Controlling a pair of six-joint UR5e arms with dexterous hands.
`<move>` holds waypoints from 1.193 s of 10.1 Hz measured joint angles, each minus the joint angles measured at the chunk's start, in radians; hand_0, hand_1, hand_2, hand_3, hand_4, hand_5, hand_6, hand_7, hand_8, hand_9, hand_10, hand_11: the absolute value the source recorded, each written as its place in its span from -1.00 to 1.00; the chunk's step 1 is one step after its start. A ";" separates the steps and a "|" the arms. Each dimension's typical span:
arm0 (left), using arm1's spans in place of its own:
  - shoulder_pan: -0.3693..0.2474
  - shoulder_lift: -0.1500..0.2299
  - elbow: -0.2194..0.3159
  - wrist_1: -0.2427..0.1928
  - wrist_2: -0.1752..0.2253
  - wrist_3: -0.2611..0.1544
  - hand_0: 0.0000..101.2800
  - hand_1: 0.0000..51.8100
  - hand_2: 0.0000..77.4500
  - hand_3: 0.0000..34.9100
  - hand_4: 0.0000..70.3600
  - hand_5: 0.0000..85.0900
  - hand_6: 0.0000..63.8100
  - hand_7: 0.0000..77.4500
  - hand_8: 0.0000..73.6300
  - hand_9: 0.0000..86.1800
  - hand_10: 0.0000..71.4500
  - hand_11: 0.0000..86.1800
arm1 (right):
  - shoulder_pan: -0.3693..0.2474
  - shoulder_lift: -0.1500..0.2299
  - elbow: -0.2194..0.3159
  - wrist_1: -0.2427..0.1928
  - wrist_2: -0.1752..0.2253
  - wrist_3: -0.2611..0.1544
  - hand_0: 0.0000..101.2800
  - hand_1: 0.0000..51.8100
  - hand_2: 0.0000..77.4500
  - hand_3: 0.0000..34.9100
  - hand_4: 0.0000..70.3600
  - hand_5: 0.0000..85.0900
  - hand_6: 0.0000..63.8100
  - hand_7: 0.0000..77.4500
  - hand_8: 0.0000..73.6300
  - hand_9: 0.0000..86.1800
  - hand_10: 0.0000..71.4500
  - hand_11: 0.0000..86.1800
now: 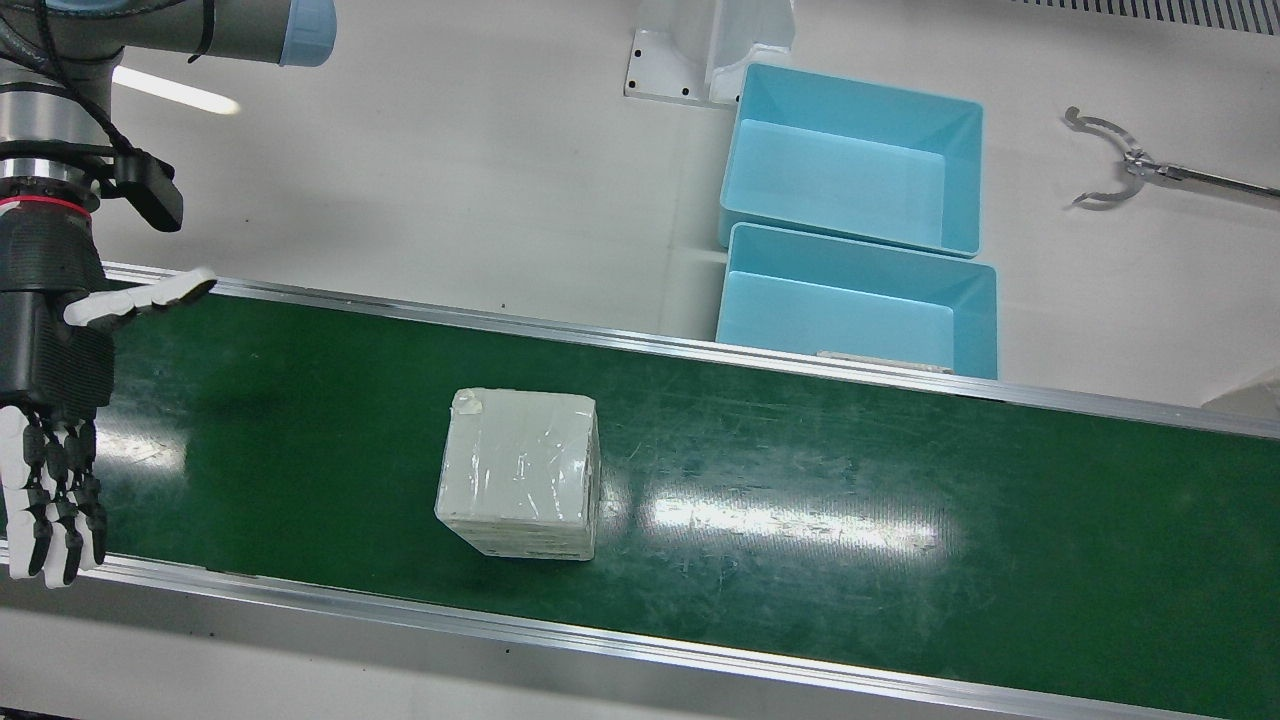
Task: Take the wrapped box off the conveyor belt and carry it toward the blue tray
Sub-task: 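Lower the right hand toward the belt in the box's path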
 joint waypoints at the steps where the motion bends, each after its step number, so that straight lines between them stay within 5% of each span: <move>1: 0.000 0.000 0.000 0.000 0.000 0.000 -1.00 -1.00 -0.99 -1.00 -1.00 -0.97 -1.00 -1.00 -1.00 -1.00 -1.00 -1.00 | -0.004 0.001 -0.001 0.000 0.000 0.000 -0.22 -0.77 -0.92 -0.99 -1.00 -0.96 -1.00 -0.99 -0.75 -0.82 -0.86 -0.82; 12: 0.000 0.000 0.000 0.000 0.000 0.000 -1.00 -1.00 -0.97 -1.00 -1.00 -0.97 -1.00 -1.00 -1.00 -1.00 -1.00 -1.00 | -0.046 0.013 -0.038 0.029 0.005 0.001 -0.20 -0.71 -0.87 -0.99 -1.00 -0.96 -1.00 -0.99 -0.78 -0.85 -0.89 -0.85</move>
